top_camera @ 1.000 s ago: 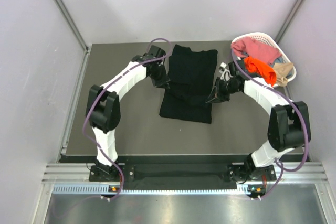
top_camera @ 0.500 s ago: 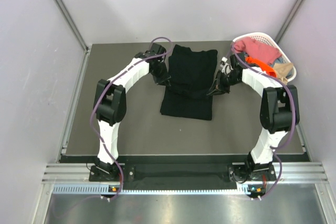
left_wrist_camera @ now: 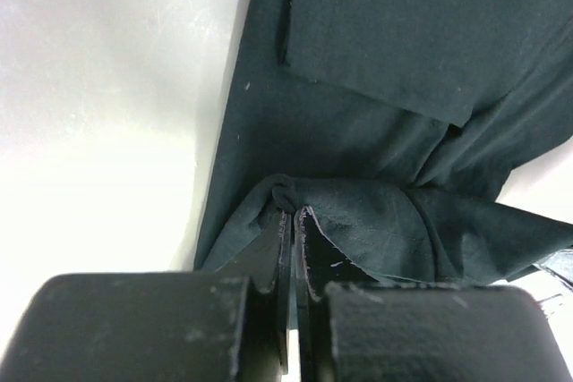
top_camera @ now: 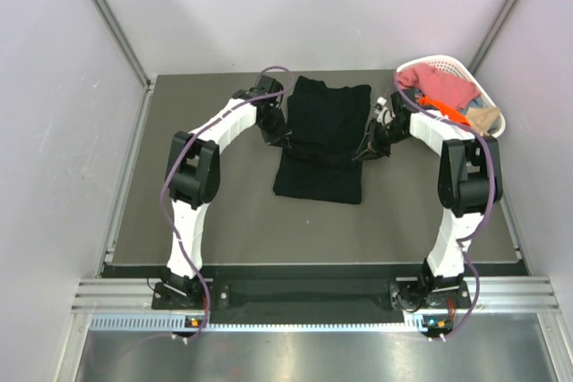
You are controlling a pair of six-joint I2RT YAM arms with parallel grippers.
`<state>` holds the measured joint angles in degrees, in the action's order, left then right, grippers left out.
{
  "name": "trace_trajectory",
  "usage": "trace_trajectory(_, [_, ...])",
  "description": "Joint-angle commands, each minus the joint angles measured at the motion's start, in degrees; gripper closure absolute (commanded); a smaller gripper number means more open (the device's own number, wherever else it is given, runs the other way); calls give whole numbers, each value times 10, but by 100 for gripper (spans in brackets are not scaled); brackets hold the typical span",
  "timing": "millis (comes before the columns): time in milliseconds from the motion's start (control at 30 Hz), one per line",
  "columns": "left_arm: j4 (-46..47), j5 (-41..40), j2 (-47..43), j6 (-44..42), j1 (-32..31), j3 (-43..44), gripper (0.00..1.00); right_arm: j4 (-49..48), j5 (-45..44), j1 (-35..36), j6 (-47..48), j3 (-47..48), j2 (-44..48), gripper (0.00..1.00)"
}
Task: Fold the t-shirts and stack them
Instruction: Fold the tshirt
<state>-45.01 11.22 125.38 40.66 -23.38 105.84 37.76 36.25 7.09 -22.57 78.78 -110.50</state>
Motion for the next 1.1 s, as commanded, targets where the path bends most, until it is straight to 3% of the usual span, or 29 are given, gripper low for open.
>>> trace_trajectory(0, [11, 6, 7, 5, 6, 32, 100, -8, 7, -12, 4, 37, -13, 94])
trace_trajectory(267, [5, 6, 48, 5, 11, 74, 99, -18, 8, -22, -16, 59, -48, 87])
trace_trajectory(300, [3, -16, 52, -2, 10, 95, 82, -29, 6, -27, -26, 59, -56, 86])
trace_trajectory(367, [-28, -44, 71, -8, 11, 148, 81, -74, -4, -35, -74, 59, -59, 81])
trace_trajectory(400, [-38, -70, 75, -21, 13, 166, 81, -90, -9, -36, -89, 67, -57, 74])
trace_trajectory(467, [-69, -103, 72, -37, 14, 200, 68, -93, -13, -36, -100, 97, -59, 69])
trace_trajectory(533, [-75, -148, 44, -66, 14, 213, 52, -69, -22, -34, -93, 148, -59, 58])
trace_trajectory(600, [-75, -162, 15, -87, 14, 189, 50, -15, -49, -31, -57, 188, -51, 47])
trace_trajectory(700, [-63, -161, -49, -102, 12, 108, 49, 55, -111, -9, 6, 204, -27, 39])
trace_trajectory(867, [-11, -79, -159, -114, 11, -82, 51, 63, -166, 66, 34, 143, 17, 34])
trace_trajectory(1067, [12, -31, -222, -113, -3, -190, 58, 31, -325, 186, -13, 95, 20, 34])
